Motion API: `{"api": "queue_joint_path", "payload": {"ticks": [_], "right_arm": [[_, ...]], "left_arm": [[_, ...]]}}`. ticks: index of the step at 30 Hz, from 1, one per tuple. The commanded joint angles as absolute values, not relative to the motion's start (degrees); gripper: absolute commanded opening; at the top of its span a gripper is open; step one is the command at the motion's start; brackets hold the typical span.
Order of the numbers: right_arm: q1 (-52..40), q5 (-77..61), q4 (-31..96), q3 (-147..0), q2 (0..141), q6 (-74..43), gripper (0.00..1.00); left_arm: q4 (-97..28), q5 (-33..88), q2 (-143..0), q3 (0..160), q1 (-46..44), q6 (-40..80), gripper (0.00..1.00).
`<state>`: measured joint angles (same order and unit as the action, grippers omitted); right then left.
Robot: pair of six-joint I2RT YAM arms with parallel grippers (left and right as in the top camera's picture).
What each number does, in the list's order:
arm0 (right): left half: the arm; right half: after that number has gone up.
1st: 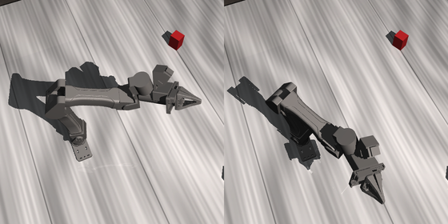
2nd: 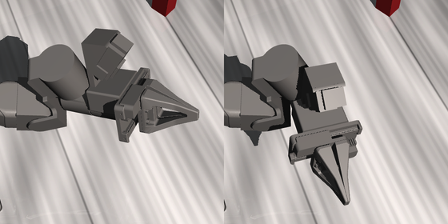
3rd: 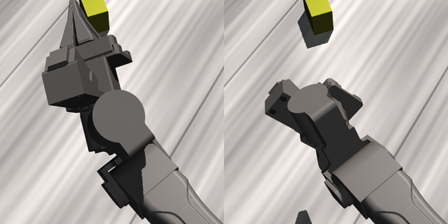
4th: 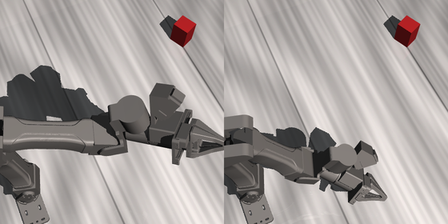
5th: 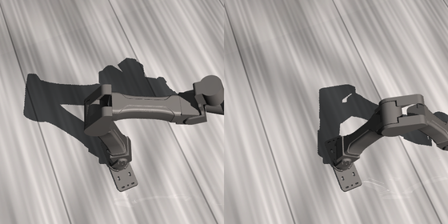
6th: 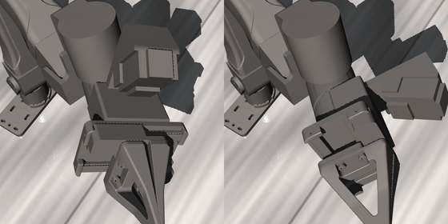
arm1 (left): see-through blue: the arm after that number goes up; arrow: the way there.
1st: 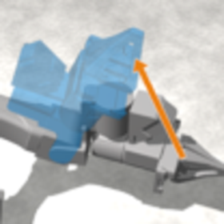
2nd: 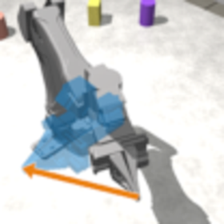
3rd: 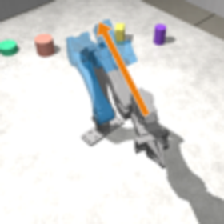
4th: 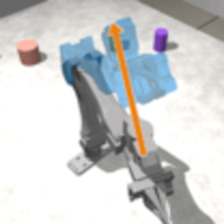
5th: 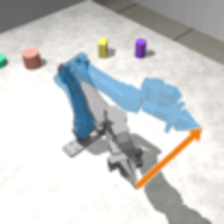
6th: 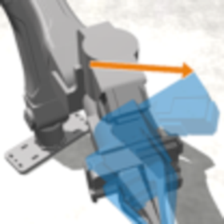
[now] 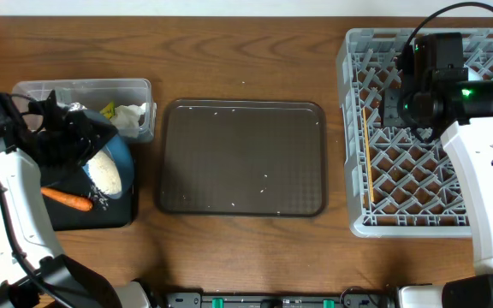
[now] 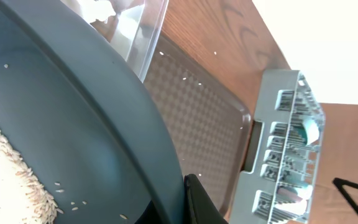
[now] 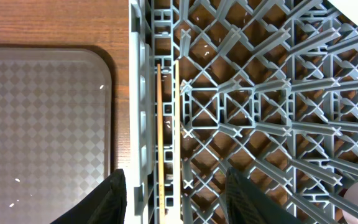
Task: Sort waste into correct bins and load items into the dishwasher rack
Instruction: 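Carry the blue plate left and tip the rice into the black tray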
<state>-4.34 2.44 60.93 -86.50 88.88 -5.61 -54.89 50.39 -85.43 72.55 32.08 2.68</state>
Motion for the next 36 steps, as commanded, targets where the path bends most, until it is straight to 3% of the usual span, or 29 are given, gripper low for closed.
{"api": "queue_joint_path", "payload": {"ticks": [1,36], "right_arm": [[-4.0,3.2,60.9,-86.4,89.3,-5.5,0.46],[-4.0,6.0,61.2,-86.4,89.3,-5.5,0.49]], "left_arm": [[-54.5,55.0,-85.8,72.2,33.7,1.1,0.06],[-58.2,75.9,-85.7,67.7,46.7,-6.8,0.06]]}}
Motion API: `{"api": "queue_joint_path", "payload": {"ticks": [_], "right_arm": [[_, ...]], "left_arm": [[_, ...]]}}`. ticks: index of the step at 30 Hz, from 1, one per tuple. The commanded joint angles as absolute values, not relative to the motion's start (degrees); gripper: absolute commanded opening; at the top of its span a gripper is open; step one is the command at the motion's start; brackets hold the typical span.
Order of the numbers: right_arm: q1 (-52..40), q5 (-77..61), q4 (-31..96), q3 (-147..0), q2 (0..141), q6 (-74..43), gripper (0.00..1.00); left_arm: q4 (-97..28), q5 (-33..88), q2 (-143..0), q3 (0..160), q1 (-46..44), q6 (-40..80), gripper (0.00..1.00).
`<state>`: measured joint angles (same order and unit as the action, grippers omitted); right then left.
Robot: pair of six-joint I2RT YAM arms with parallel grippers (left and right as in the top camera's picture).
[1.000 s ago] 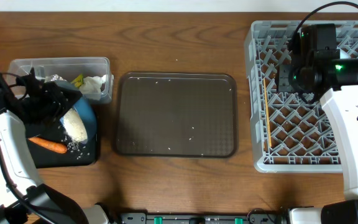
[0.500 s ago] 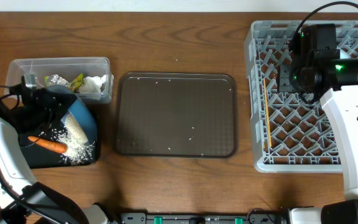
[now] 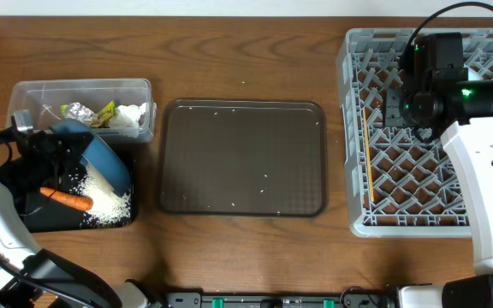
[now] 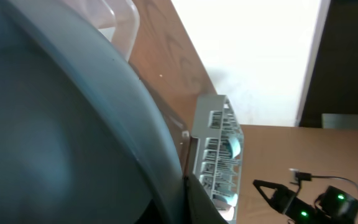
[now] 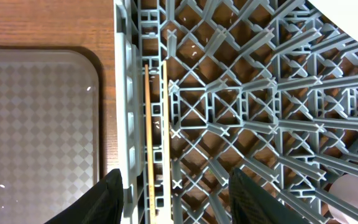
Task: Sort waste into correct bins and load items into the dishwasher rack
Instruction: 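Carry the blue plate left and tip the rice into the black tray, then carry the emptied blue plate right and set it on the brown tray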
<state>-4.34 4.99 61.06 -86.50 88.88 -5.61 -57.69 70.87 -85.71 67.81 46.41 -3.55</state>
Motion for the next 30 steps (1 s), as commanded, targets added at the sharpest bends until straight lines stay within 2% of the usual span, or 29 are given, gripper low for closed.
{"api": "queue_joint_path", "payload": {"ticks": [1,3,6,8,10,13,19,21,26,30], "right_arm": [[-4.0,6.0,61.2,-86.4,89.3,-5.5,0.49],[-4.0,6.0,61.2,-86.4,89.3,-5.5,0.49],[-4.0,6.0,61.3,-86.4,89.3,-5.5,0.49],[-4.0,6.0,61.3,-86.4,89.3,-5.5,0.49],[-4.0,6.0,61.1,-86.4,89.3,-5.5,0.49],[-4.0,6.0,61.2,-86.4,89.3,-5.5,0.49],[-4.0,6.0,61.3,-86.4,89.3,-5.5,0.49],[-4.0,6.0,61.3,-86.4,89.3,-5.5,0.49],[-4.0,6.0,61.4,-86.4,89.3,-5.5,0.49],[-4.0,6.0,61.5,-86.4,89.3,-5.5,0.49]], "left_arm": [[-57.7,74.0,-85.7,67.7,46.7,-7.7,0.06],[-57.9,67.5,-85.7,67.7,47.0,-4.2,0.06],[-59.2,70.8,-85.7,67.7,47.3,-5.1,0.06],[-58.0,76.8,-85.7,67.7,47.4,-10.2,0.06],[-56.6,70.5,-86.0,67.7,47.6,-2.9,0.06],[-56.8,67.7,-86.0,67.6,47.7,-2.9,0.06],[-55.0,71.5,-86.1,67.6,48.6,-2.8,0.06],[-55.6,76.1,-86.1,67.6,48.6,-4.3,0.06],[-56.1,71.0,-86.3,67.6,48.7,-3.0,0.06],[-56.4,73.8,-86.4,67.6,48.5,-3.4,0.06]]}}
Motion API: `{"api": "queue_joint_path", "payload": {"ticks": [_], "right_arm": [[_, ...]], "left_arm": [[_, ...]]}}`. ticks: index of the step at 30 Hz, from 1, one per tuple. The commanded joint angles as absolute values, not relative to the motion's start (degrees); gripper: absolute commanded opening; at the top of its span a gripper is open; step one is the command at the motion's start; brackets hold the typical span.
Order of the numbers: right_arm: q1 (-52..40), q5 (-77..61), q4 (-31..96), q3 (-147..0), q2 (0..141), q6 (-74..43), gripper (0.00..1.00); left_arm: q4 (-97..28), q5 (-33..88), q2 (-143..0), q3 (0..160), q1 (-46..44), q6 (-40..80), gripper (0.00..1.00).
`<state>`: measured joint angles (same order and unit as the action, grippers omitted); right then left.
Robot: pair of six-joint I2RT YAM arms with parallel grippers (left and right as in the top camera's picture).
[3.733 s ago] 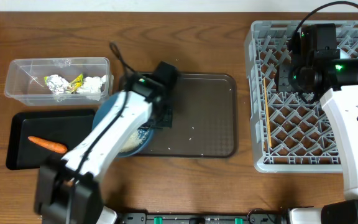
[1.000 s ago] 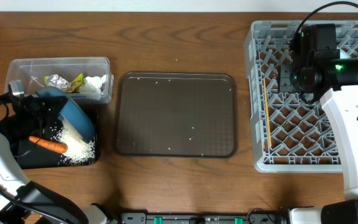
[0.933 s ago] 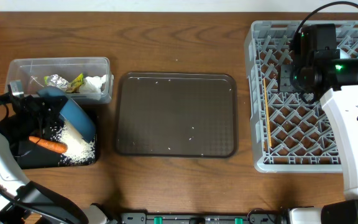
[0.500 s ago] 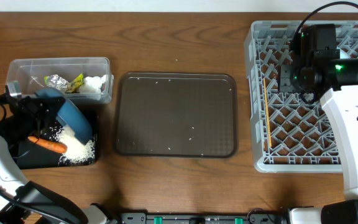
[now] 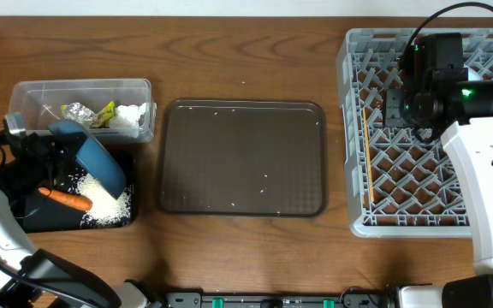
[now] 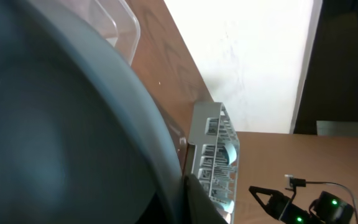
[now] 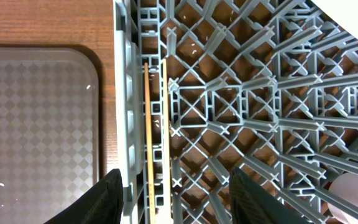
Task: Sort waste into correct bins and load items into the dishwasher rack
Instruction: 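Carry the emptied blue plate right and set it on the brown tray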
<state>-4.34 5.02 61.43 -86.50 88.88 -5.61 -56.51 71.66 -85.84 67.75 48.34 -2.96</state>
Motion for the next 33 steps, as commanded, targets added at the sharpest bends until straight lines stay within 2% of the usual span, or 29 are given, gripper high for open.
{"api": "queue_joint_path", "payload": {"ticks": [1,4,6,8,15,21,26,28,33], "right_arm": [[-4.0,6.0,61.5,-86.4,89.3,-5.5,0.49],[-4.0,6.0,61.6,-86.4,89.3,-5.5,0.49],[-4.0,6.0,61.6,-86.4,89.3,-5.5,0.49],[-4.0,6.0,61.6,-86.4,89.3,-5.5,0.49],[-4.0,6.0,62.0,-86.4,89.3,-5.5,0.49],[-4.0,6.0,62.0,-86.4,89.3,-5.5,0.49],[-4.0,6.0,61.9,-86.4,89.3,-6.0,0.48],[-4.0,6.0,61.8,-86.4,89.3,-6.9,0.48],[-4.0,5.8,61.2,-86.4,89.3,-7.2,0.49]], "left_arm": [[-56.9,75.9,-86.4,67.6,48.6,-3.8,0.06],[-56.3,74.2,-86.7,67.6,48.5,-2.6,0.06],[-56.6,77.2,-86.7,67.6,48.6,-6.9,0.06],[-56.9,73.6,-86.8,67.6,48.4,-3.7,0.06],[-57.6,73.6,-86.7,67.6,48.3,-5.5,0.06],[-60.7,74.4,-83.6,67.6,44.9,-5.5,0.06],[-60.0,74.0,-76.2,67.7,36.2,-4.8,0.06],[-56.8,70.9,-73.4,67.8,30.4,-1.0,0.06],[-44.8,54.6,-71.0,67.8,12.4,11.4,0.06]]}}
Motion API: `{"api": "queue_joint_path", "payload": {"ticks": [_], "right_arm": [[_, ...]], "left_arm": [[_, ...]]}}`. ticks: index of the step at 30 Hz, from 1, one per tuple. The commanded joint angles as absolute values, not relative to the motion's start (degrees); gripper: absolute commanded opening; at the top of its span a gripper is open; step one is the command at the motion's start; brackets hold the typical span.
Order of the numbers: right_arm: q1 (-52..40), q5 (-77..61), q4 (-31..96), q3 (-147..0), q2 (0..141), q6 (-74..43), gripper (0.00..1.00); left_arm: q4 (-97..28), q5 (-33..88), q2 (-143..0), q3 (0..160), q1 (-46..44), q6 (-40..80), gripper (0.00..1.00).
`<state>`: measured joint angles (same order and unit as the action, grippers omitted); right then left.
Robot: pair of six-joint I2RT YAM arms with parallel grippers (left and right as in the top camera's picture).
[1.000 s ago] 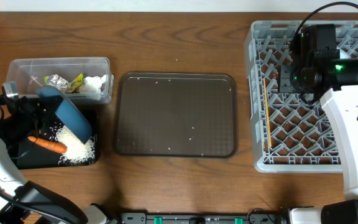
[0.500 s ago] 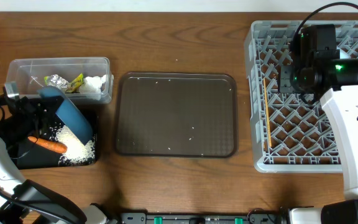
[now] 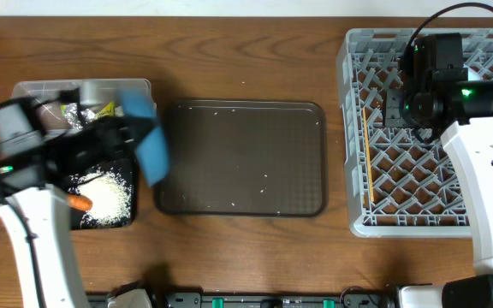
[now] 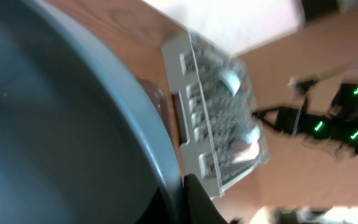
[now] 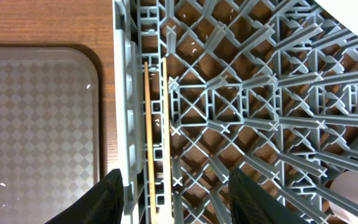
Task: Sort waste into correct bins and load items into the dishwasher rack
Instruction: 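Carry the emptied blue plate right and set it on the brown tray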
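Note:
My left gripper (image 3: pixel 125 137) is shut on the rim of a blue plate (image 3: pixel 149 139). It holds the plate tilted, blurred with motion, over the left edge of the brown tray (image 3: pixel 246 192). The left wrist view is filled by the plate (image 4: pixel 61 124), with one fingertip (image 4: pixel 194 200) against its rim and no food showing on it. The black bin (image 3: pixel 118 221) holds rice (image 3: pixel 105 195) and a carrot (image 3: pixel 79 204). My right gripper (image 5: pixel 179 183) hangs open over the left part of the grey dishwasher rack (image 3: pixel 353 128), holding nothing.
A clear bin (image 3: pixel 84 86) with foil and wrappers stands behind the black bin. Two chopsticks (image 5: pixel 156 137) lie along the rack's left side. A pale cup (image 5: pixel 356 186) stands in the rack at the lower right of the right wrist view. Rice grains dot the tray.
My left gripper has carried the blue plate from over the black bin to the right, to the tray's left edge. The right arm has not moved.
The plate was held over the black bin with rice on it. Then the rice lay in the bin beside the carrot, the plate steeply tilted above it. It stayed tilted and bare, and now hangs by the tray. The right gripper stayed open over the rack.

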<state>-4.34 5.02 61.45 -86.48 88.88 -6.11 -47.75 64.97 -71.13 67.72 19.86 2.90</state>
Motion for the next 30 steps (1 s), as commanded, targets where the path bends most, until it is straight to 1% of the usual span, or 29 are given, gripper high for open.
{"api": "queue_joint_path", "payload": {"ticks": [1,4,7,12,19,25,26,27,28,29,30], "right_arm": [[-4.0,5.8,61.2,-86.4,89.3,-7.2,0.49],[-4.0,5.8,61.4,-86.4,89.3,-7.2,0.48],[-4.0,5.8,62.0,-86.4,89.3,-7.2,0.48],[-4.0,5.8,62.8,-86.4,89.3,-7.2,0.48],[-4.0,5.7,63.3,-86.4,89.3,-7.2,0.5],[-4.0,5.6,63.5,-86.4,89.3,-7.2,0.5],[-4.0,5.6,63.5,-86.4,89.3,-7.2,0.51],[-4.0,5.6,63.5,-86.4,89.3,-7.2,0.51],[-4.0,5.6,63.5,-86.4,89.3,-7.2,0.52],[-4.0,5.6,63.4,-86.4,89.3,-7.2,0.54],[-4.0,5.5,63.2,-86.4,89.3,-7.2,0.55]], "left_arm": [[-42.6,52.8,-71.3,67.8,9.0,13.2,0.06],[-36.7,46.5,-72.8,67.8,-1.4,17.0,0.06],[-33.4,37.3,-75.7,67.8,-10.6,18.3,0.06],[-31.6,20.3,-83.0,67.8,-21.7,18.3,0.06],[-25.1,18.7,-94.1,67.8,-29.2,17.9,0.06],[-20.1,18.7,-99.0,67.8,-33.1,17.9,0.07],[-20.0,18.7,-99.0,67.8,-33.5,17.9,0.1],[-19.8,18.8,-98.9,67.9,-33.9,17.9,0.17],[-19.8,18.8,-98.7,68.0,-34.1,17.9,0.27],[-20.1,18.7,-98.4,68.2,-34.0,17.8,0.32],[-20.6,18.8,-98.0,68.5,-33.8,17.6,0.39]]}}
